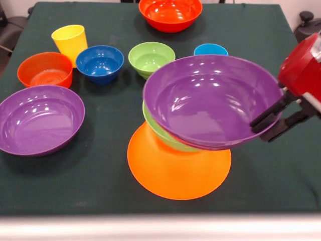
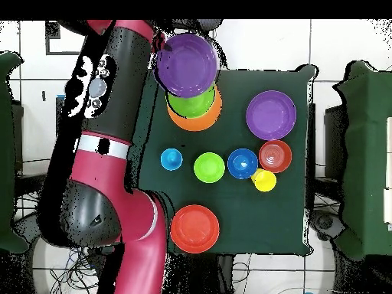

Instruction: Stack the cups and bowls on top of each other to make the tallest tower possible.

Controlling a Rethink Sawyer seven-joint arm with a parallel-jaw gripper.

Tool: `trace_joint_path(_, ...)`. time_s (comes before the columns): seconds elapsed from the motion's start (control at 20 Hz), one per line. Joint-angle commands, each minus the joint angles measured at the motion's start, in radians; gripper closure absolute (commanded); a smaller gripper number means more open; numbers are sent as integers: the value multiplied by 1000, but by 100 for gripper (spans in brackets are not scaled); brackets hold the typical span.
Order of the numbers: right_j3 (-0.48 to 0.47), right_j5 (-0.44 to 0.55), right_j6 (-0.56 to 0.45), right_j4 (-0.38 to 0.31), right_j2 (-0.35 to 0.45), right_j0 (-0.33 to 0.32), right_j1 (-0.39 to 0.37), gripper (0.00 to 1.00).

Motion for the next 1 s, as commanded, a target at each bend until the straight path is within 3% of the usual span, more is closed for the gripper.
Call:
trace_joint_path(0.05, -19, -43, -221, -165, 63, 10, 55, 100)
trace_joint_path(0.4, -15, -44, -203, -236, 118, 22, 68, 100)
trace_joint_path(1.0, -9, 29, -158, -253, 162, 36, 79, 100)
